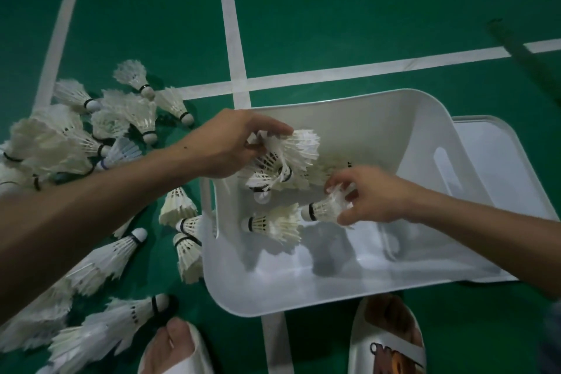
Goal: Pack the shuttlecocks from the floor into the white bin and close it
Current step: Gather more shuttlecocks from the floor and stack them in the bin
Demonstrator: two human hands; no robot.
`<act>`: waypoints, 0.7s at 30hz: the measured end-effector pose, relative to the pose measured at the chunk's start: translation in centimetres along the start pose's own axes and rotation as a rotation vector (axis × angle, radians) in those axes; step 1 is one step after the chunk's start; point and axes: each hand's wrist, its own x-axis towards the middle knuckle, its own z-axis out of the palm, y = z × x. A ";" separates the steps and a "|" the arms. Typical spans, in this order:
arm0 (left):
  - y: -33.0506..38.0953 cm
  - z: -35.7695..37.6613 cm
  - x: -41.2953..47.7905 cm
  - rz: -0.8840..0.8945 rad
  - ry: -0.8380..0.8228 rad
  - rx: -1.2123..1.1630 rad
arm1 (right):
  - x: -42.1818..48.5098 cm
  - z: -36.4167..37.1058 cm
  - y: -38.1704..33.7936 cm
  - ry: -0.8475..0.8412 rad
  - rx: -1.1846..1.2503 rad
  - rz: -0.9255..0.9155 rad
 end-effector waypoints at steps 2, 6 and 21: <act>0.0 0.0 0.1 -0.006 -0.002 0.015 | 0.7 0.7 -0.4 -0.044 -0.032 -0.006; -0.2 0.2 0.2 -0.004 -0.008 0.045 | 2.0 2.4 -0.6 -0.096 0.071 0.024; -0.3 0.1 0.2 0.019 -0.028 0.064 | 3.1 6.3 0.0 -0.023 0.251 0.092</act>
